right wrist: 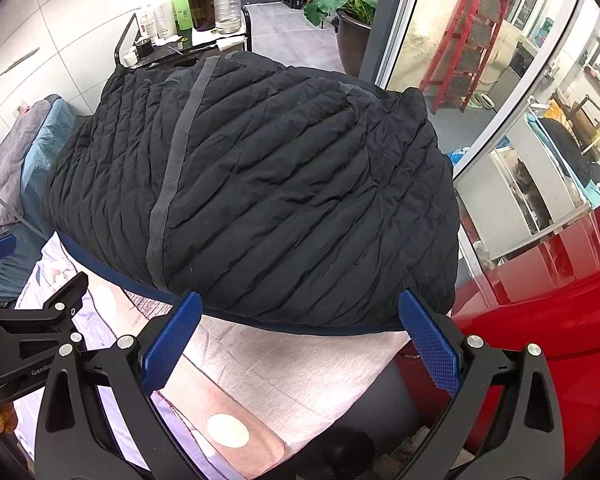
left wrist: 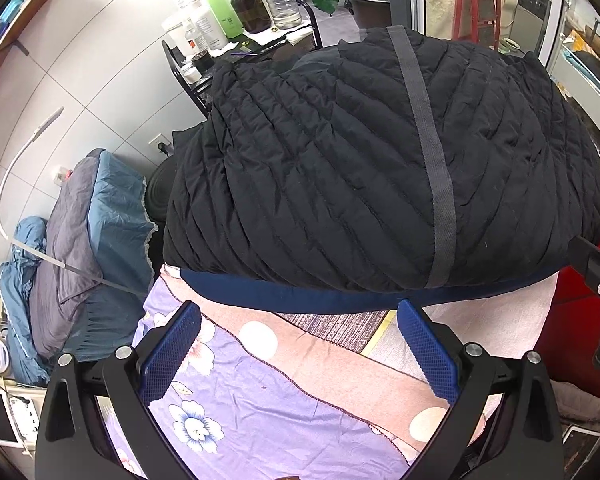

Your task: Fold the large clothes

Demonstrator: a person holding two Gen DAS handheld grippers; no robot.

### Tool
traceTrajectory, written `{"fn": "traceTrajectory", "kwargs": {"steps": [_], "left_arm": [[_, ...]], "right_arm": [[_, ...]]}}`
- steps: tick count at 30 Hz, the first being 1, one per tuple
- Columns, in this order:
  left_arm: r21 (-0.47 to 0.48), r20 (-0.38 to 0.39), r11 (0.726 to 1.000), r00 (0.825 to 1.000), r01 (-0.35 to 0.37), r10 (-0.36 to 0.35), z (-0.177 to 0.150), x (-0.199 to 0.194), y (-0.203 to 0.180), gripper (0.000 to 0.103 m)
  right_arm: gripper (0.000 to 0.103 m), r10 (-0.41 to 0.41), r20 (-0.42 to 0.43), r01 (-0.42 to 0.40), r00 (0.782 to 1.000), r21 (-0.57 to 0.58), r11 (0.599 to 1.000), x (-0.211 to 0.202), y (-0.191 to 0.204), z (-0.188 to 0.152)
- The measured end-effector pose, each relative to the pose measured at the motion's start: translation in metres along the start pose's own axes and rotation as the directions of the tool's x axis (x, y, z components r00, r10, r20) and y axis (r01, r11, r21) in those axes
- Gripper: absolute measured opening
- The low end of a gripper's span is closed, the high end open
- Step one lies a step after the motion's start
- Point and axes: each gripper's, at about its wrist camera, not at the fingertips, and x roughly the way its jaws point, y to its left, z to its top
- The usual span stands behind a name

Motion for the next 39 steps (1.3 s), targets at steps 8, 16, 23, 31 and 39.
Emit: {"fn": "traceTrajectory", "kwargs": {"steps": [8,16,23,31,39], "left_arm": [[-0.004,0.001,1.000,1.000,0.003,-0.003,-0.0004,0.0001,0.0014,0.097],[-0.007,-0.003,1.000,1.000,0.003,-0.003,0.0005,0.0006,0.0029,0.097],[-0.013,-0.006,1.000,1.000,0.005,-0.006,0.0012,0.0005,0.0044,0.097],[-0.025,0.019,1.000,1.000,0.001,-0.001,0.0005,-0.0020,0.0059,0.097],[-0.028,-0.001,0.999,1.000,0.016,-0.016,0.0019,0.0010,0.0051,0.097]], "right_arm": [[0.097,-0.001,0.000,0.001,1.000,-0.002,1.000,0.0006,0.0002,0.0002],[0.097,0.000,0.001,0.000,1.000,-0.003,1.000,0.0006,0.0004,-0.0007],[0.097,0.000,0.001,0.000,1.000,-0.007,1.000,0.0020,0.0011,-0.0004],[0.097,0.000,-0.003,0.000,1.000,-0.009,1.000,0.0027,0.0011,-0.0003],[0.097,-0.005,-0.004,0.005,1.000,-0.014,1.000,0.0045,0.0012,-0.0004]]}}
